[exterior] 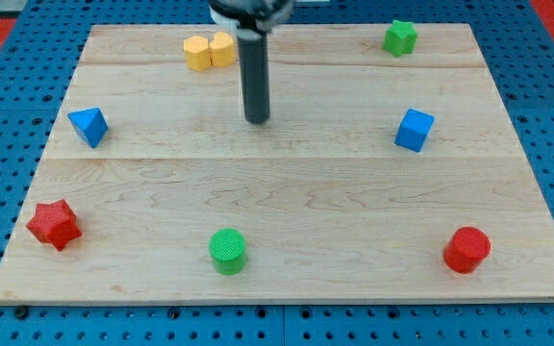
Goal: Move the red circle into the yellow blocks
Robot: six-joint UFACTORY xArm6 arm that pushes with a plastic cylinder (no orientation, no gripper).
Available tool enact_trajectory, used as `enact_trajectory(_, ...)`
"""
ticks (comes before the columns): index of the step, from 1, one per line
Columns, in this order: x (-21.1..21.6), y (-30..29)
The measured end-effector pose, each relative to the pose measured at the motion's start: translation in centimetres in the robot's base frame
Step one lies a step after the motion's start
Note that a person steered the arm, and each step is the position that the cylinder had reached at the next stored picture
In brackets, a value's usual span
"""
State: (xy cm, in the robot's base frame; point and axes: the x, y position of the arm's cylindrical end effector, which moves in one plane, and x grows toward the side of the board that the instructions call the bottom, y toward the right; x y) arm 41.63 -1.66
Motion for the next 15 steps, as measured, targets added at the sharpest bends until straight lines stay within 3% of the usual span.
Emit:
enact_trajectory(1,7.6,8.5)
enact_trajectory(2,6.5,21.6)
enact_trajectory(3,11.3,27.3)
enact_trajectory(4,19.8,28.4)
enact_trajectory(5,16.9,18.4)
enact_trajectory(6,10.2,11.1)
enact_trajectory(8,11.4,15.9)
enact_trajectory(9,10.4,21.6)
enact_trajectory(10,6.7,18.2)
enact_trajectory(11,5.6,9.4)
enact_trajectory(13,-1.2,6.5)
enact_trajectory(14,-2.0,8.5)
enact_trajectory(15,-6.1,4.2)
